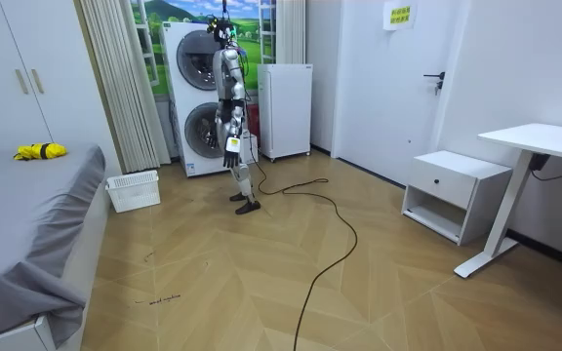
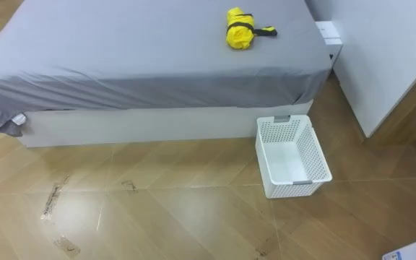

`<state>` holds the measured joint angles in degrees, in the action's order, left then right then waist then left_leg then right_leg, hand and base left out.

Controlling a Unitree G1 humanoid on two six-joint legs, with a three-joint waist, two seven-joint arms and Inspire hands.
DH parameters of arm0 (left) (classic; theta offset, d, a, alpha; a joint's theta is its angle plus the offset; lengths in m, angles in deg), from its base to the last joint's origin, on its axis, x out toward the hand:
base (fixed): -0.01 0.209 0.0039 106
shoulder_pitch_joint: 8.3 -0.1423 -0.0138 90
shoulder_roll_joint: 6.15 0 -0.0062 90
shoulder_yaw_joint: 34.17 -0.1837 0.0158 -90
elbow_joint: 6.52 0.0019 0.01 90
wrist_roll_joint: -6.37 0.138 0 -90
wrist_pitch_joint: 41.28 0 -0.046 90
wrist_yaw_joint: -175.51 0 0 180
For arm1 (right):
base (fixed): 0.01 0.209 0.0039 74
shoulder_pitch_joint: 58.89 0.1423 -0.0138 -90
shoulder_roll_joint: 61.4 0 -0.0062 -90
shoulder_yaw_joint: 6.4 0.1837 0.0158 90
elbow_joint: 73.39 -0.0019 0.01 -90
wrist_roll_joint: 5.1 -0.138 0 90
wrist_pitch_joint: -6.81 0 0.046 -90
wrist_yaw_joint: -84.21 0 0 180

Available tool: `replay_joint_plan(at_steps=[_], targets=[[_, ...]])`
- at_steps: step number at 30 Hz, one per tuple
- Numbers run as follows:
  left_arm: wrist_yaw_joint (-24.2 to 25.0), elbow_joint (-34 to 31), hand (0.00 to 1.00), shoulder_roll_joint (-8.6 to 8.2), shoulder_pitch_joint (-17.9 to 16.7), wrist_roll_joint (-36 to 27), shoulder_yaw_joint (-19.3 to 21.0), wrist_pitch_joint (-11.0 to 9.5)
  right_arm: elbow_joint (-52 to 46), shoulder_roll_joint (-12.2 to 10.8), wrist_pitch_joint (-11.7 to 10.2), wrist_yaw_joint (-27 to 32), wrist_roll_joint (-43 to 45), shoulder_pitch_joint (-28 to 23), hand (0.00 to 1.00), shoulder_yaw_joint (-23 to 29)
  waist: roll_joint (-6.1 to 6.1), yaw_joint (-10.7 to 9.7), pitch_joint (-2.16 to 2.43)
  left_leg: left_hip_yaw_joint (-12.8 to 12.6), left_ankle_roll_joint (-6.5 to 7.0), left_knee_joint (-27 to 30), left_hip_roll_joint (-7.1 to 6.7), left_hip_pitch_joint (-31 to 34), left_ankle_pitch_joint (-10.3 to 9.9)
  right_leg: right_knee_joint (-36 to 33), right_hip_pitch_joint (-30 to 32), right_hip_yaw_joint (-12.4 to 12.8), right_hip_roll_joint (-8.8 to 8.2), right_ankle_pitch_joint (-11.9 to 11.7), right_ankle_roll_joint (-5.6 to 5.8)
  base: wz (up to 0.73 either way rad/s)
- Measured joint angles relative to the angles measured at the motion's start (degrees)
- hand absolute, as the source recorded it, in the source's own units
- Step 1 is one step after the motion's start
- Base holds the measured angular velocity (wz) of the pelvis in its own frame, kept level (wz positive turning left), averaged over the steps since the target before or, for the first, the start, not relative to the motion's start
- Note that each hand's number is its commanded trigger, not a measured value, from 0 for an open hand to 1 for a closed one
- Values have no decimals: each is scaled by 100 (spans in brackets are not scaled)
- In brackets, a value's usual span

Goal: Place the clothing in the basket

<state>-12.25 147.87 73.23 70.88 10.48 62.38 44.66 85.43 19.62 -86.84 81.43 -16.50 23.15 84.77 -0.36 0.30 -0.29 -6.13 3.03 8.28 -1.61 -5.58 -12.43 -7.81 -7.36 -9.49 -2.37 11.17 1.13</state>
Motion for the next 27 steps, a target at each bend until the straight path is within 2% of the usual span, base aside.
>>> replay_joint_plan(at_steps=[27], targets=[[68, -3, 0, 12, 6, -8, -3, -1, -33, 7, -17, -117, 48, 3, 0, -1, 9, 10, 4, -11, -7, 24, 29, 10, -5, -29, 35, -17, 12, 1, -1, 0]])
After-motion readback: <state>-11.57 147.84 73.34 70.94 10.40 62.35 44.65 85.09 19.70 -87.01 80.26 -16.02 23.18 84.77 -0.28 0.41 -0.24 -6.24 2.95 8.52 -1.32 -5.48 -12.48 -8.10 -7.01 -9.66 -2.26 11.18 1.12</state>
